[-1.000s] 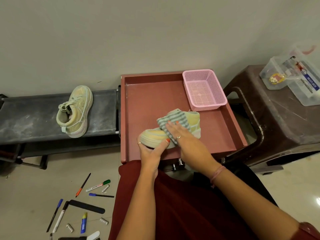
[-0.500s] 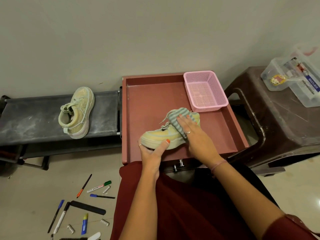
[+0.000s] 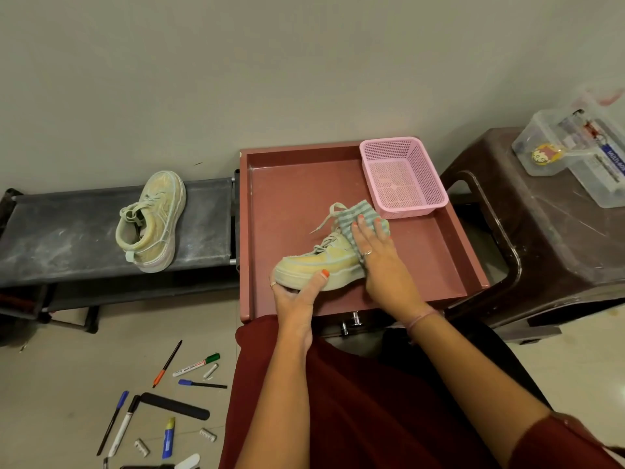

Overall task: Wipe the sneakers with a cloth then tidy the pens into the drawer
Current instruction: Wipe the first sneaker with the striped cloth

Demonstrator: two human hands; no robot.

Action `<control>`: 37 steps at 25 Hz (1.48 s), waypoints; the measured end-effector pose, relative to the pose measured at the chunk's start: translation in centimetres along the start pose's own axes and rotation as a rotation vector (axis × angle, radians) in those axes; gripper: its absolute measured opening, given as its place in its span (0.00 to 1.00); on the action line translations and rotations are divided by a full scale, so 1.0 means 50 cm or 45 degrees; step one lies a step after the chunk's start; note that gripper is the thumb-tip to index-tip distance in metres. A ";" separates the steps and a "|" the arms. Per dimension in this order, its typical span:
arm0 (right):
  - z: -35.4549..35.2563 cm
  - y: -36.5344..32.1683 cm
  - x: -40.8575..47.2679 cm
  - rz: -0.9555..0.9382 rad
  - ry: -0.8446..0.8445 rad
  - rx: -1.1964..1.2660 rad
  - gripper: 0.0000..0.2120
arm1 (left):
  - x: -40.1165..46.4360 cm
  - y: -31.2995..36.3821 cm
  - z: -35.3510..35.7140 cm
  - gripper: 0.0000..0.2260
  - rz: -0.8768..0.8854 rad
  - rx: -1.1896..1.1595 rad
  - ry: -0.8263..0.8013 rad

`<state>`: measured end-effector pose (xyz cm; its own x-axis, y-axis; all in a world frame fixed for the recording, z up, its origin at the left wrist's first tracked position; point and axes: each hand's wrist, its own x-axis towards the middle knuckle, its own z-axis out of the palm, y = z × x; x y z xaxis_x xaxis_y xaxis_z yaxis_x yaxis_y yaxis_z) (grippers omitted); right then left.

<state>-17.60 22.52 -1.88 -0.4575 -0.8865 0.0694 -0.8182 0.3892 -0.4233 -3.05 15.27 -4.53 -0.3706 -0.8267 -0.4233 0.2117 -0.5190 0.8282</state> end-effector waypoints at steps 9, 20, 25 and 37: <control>0.045 0.023 -0.033 -0.168 0.073 -0.214 0.36 | 0.009 -0.001 -0.005 0.42 -0.034 -0.202 0.155; -0.025 0.035 0.068 0.419 0.005 0.533 0.40 | 0.006 0.003 0.000 0.30 -0.058 -0.363 0.173; -0.014 0.009 0.063 0.218 0.018 0.239 0.40 | 0.000 0.004 0.003 0.31 0.000 -0.384 0.164; 0.040 -0.020 -0.041 -0.089 0.007 0.120 0.45 | -0.002 0.002 0.006 0.25 0.008 -0.383 0.188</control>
<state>-15.17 23.45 -3.39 -0.4027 -0.9092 0.1061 -0.8119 0.3013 -0.5000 -3.28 15.35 -4.28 -0.2380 -0.8412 -0.4855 0.4792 -0.5365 0.6947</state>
